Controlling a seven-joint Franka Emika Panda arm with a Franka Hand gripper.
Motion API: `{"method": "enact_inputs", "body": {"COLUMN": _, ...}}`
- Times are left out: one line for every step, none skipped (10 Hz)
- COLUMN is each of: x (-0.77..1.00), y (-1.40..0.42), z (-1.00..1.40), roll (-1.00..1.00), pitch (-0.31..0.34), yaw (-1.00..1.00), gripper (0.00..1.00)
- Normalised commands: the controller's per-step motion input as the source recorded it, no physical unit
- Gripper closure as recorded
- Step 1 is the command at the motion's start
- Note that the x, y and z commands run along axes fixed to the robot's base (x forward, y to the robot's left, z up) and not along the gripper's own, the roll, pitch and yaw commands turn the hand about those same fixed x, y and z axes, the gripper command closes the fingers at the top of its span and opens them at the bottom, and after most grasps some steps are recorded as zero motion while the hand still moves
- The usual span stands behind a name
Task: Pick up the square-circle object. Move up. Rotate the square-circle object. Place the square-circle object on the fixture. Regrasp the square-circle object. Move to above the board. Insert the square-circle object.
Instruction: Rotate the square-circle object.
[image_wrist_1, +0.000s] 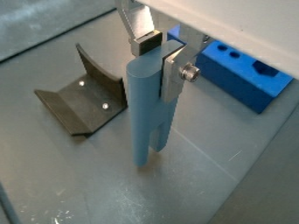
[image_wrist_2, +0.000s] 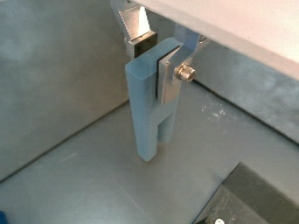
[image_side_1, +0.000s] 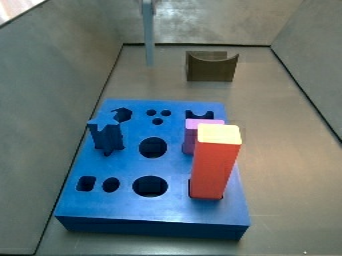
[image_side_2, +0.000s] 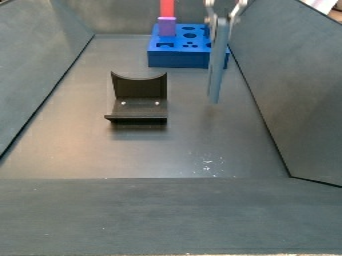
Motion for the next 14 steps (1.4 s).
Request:
{"method": "enact_inputs", "body": {"x": 0.04, "y": 0.02, "z": -0.87, "roll": -0.18, "pitch": -0.029, "yaw": -0.06, "gripper": 1.00}}
{"method": "enact_inputs", "body": {"x": 0.03, "y": 0.02, "z": -0.65, "roll": -0.18, "pitch": -0.028, "yaw": -0.05, "gripper": 1.00}}
{"method": "enact_inputs", "body": {"x": 0.03, "y": 0.02, "z": -0.44, "roll": -0.19, "pitch": -0.032, "yaw": -0.04, "gripper": 1.00}}
{"method": "enact_inputs", "body": {"x": 0.00, "y": 0.01, "z": -0.32, "roll": -0.20, "pitch": -0.020, "yaw": -0.04, "gripper": 1.00}}
{"method": "enact_inputs", "body": {"x": 0.00, "y": 0.01, "z": -0.32, "roll": -0.20, "pitch": -0.020, "yaw": -0.04, "gripper": 1.00}}
{"method": "enact_inputs", "body": {"x": 0.00, "y": 0.01, "z": -0.33, "roll": -0.20, "pitch": -0.018, "yaw": -0.04, "gripper": 1.00}}
{"method": "enact_inputs", "body": {"x": 0.00, "y": 0.01, "z": -0.33, "roll": -0.20, "pitch": -0.018, "yaw": -0.04, "gripper": 1.00}}
{"method": "enact_inputs", "body": {"x": 0.00, "y": 0.01, "z": -0.32, "roll": -0.20, "pitch": -0.019, "yaw": -0.04, "gripper": 1.00}}
{"method": "enact_inputs", "body": {"x": 0.00, "y": 0.01, "z": -0.32, "roll": -0.20, "pitch": -0.019, "yaw": -0.04, "gripper": 1.00}}
{"method": "enact_inputs", "body": {"x": 0.00, "y": 0.01, "z": -0.32, "roll": -0.20, "pitch": -0.019, "yaw": -0.04, "gripper": 1.00}}
{"method": "enact_inputs", "body": {"x": 0.00, "y": 0.01, "z": -0.32, "roll": -0.20, "pitch": -0.019, "yaw": -0.04, "gripper": 1.00}}
{"method": "enact_inputs", "body": {"x": 0.00, "y": 0.01, "z": -0.32, "roll": -0.20, "pitch": -0.019, "yaw": -0.04, "gripper": 1.00}}
{"method": "enact_inputs", "body": {"x": 0.00, "y": 0.01, "z": -0.32, "roll": -0.20, "pitch": -0.019, "yaw": -0.04, "gripper": 1.00}}
{"method": "enact_inputs", "body": {"x": 0.00, "y": 0.00, "z": 0.00, "roll": -0.20, "pitch": -0.019, "yaw": -0.04, "gripper": 0.00}}
